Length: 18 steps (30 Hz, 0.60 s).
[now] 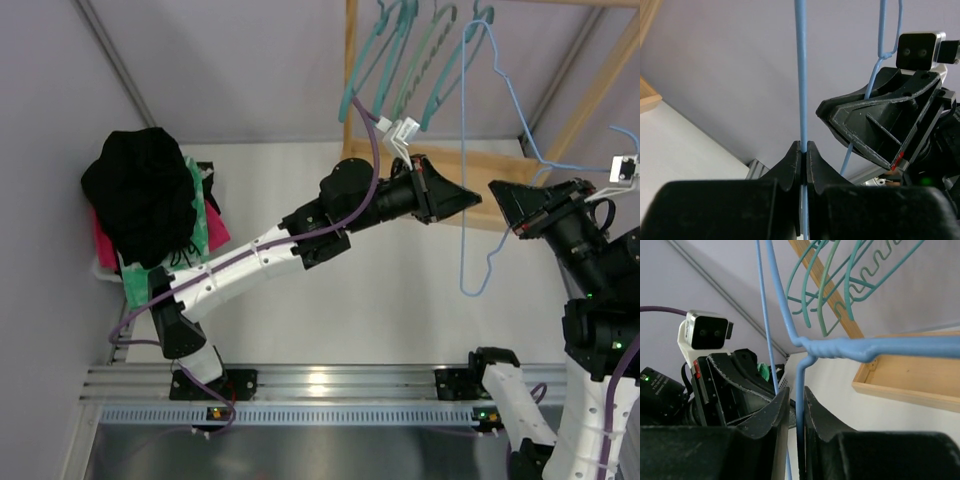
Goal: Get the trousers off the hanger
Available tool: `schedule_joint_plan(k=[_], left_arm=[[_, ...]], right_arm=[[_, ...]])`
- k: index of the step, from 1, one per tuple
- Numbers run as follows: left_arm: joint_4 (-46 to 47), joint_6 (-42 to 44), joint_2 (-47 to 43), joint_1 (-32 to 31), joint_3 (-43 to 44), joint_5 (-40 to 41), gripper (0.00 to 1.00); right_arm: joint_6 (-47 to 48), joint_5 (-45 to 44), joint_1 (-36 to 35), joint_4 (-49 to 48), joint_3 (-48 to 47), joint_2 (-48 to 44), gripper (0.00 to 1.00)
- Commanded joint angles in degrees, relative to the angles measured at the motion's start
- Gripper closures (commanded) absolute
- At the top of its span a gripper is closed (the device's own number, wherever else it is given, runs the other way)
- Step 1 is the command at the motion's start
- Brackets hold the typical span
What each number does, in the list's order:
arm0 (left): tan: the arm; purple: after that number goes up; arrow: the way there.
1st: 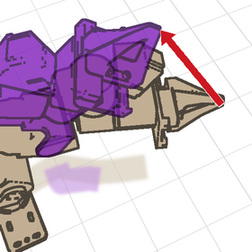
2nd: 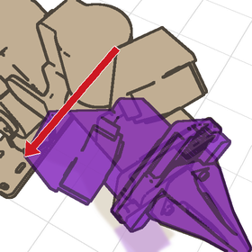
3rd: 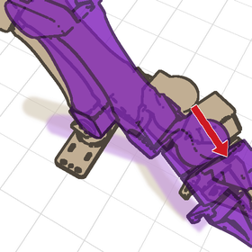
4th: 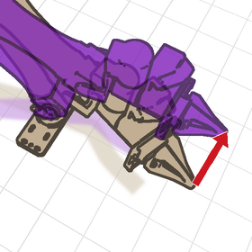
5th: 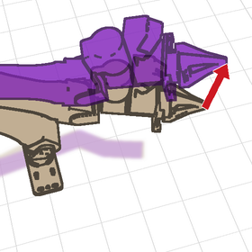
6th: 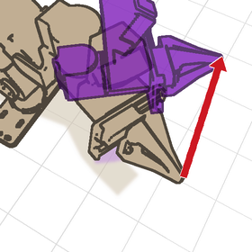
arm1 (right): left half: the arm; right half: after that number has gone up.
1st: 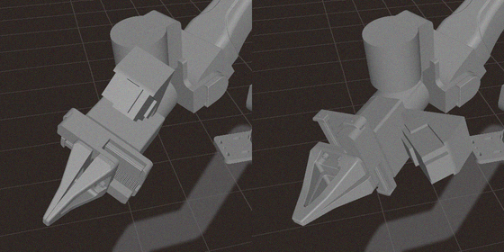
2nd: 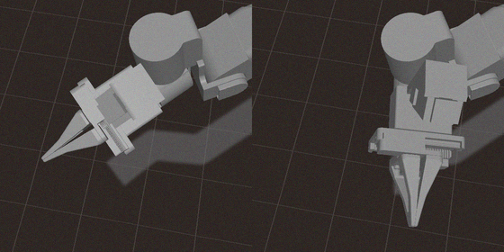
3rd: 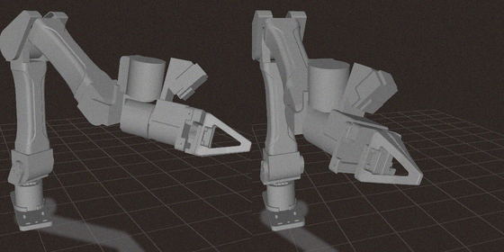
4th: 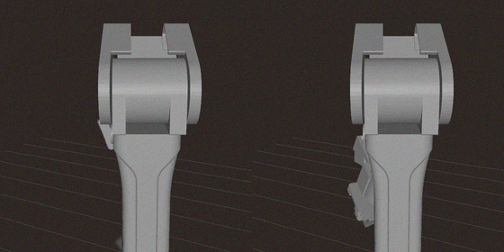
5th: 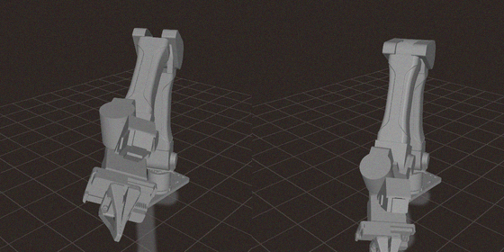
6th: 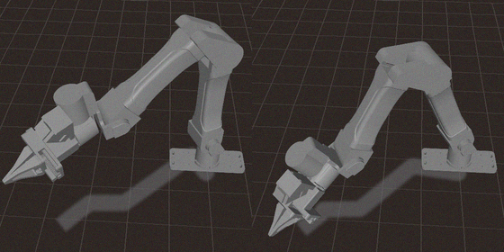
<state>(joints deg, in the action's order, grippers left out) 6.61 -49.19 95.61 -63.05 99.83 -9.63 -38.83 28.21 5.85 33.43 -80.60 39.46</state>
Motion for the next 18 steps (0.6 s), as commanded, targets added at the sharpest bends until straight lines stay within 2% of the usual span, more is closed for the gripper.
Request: schedule_joint_plan(k=[1,7,12,15,16,18], left_arm=[[4.55,-3.8,1.33,0.2,4.67,0.14,1.0],[2.36,-6.62,2.03,0.2,4.41,1.98,1.0],[0.25,-9.51,1.86,2.14,4.23,3.47,1.0],[-0.11,-11.27,1.77,3.01,4.93,3.74,1.0],[-0.19,-11.63,1.86,3.28,5.11,3.65,1.0],[-0.2,-12.42,1.77,4.07,5.9,3.56,1.0]], right_arm=[[-6.6,5.98,-0.4,-4.41,1.14,-1.32,0.84],[-16.78,13.34,-0.4,-15.39,2.11,-1.15,0.76],[-17.77,15.39,-0.4,-14.71,0.18,-0.79,0.72],[-17.86,15.74,-0.4,-13.04,0.88,-1.4,0.66],[-17.6,15.74,-0.4,-12.6,1.14,-1.58,0.6],[-16.9,15.65,-0.4,-11.64,2.1,-2.46,0.56]])
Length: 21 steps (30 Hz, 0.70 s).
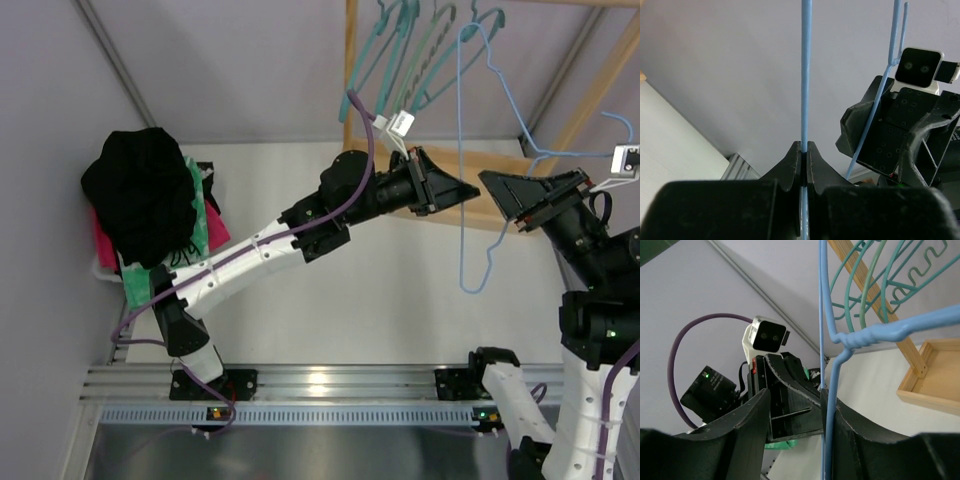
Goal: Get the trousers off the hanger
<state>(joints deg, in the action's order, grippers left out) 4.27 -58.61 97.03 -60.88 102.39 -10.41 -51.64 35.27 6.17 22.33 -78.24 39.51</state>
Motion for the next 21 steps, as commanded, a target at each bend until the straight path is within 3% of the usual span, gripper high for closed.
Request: schedule_joint_plan(k=[1,10,16,21], left_arm=[[1.97,-3.35,0.35,2.34,3.43,4.26,1.0],[1.35,-4.94,1.31,3.23,6.94,4.44,1.0],[1.44,-4.76,1.41,3.14,6.95,3.91,1.0],[2.05,-4.76,0.97,2.79,4.49,3.21,1.0]], right_arm=[[-3.65,8.5,-0.73,0.08,0.19,-2.85,0.54],[-0.13,7.71,-0.73,5.01,8.53,-7.6,0.51],[-1.26,8.41,-0.73,-0.43,8.89,-8.05,0.72],[-6.1,9.47,-0.73,-7.02,5.99,-5.58,0.8]])
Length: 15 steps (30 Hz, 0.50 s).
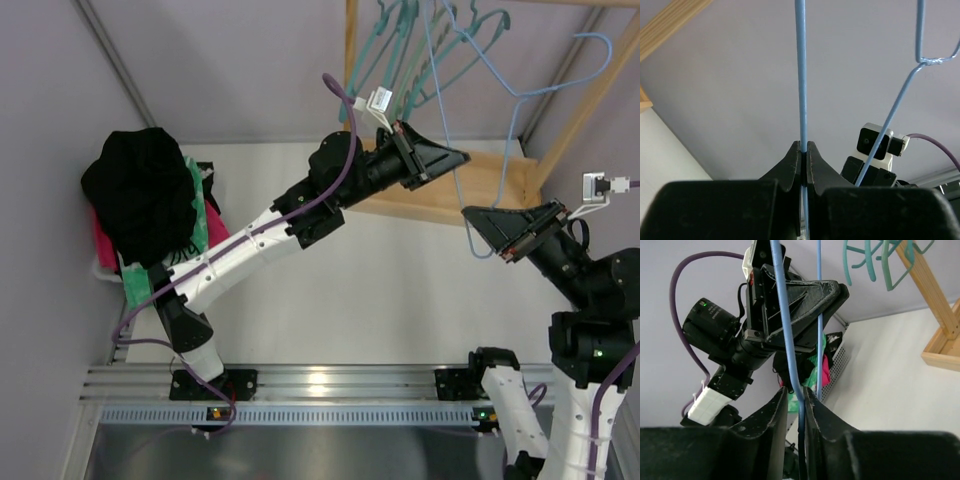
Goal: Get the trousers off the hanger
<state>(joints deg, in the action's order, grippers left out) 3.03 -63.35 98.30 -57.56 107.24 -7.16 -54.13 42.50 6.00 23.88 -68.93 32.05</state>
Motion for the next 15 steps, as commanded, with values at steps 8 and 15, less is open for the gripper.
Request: schedule_joint_plan(k=[8,15], left_arm=[[2.69,1.65,-0.74,-0.62,-1.6,1.01,0.75],[2.51,7.45,-3.29,0.17,-4.58,1.18,0.33]], right_arm=[[-3.09,0.04,-0.64,-8.41,-5.87,3.98,1.0],[-1.42,-3.65,-0.55,-6.92,-8.67,3.81,1.0]])
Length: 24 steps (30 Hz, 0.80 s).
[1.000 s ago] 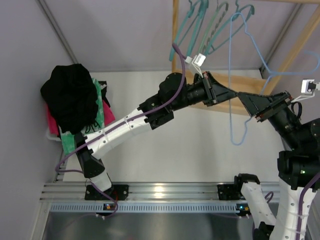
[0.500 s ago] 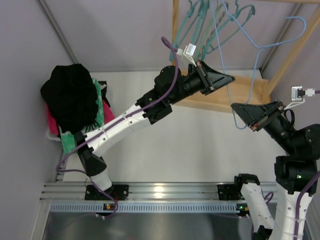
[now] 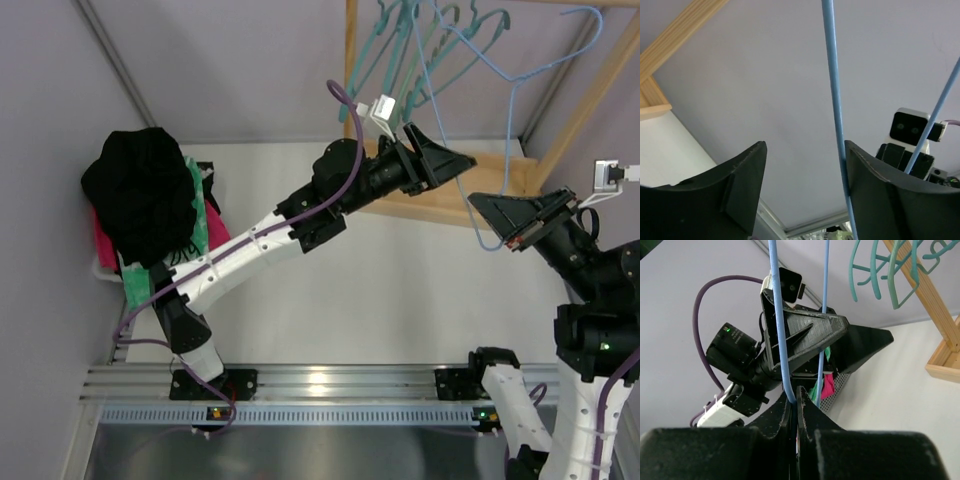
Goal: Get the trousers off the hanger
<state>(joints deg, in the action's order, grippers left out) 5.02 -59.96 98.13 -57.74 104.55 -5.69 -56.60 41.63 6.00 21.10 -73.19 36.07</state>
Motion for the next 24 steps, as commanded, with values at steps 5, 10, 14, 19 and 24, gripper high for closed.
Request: schedule_joint_plan(k=[5,10,14,19,24], left_arm=[[0.52,7.92,-6.54,1.13,-6.89,-0.46,0.02],[0.61,11.88,-10.14,2.88,-10.24,-0.37,0.02],[0.61,14.86,-11.9,3.68,-12.26,-0.8,0.02],[-1.14,21.89,-15.23,3.77,-13.06,-0.11,0.02],[-4.13,29.63,-19.19,5.87,-13.67,-0.45,0.01]], right_arm=[[5.96,-13.13,-0.64,3.49,-10.73,0.22,1.0],[11.94,-28.59,-2.22,13.96,-18.74,1.19,1.0],[14.23,-36.07,-2.31,17.56,-20.85,1.8,1.0],[21.17,-43.45,-2.22,23.63,-24.28,4.35,1.0],[31.34,-46.46,-2.31,31.45,-23.41,6.72,1.0]])
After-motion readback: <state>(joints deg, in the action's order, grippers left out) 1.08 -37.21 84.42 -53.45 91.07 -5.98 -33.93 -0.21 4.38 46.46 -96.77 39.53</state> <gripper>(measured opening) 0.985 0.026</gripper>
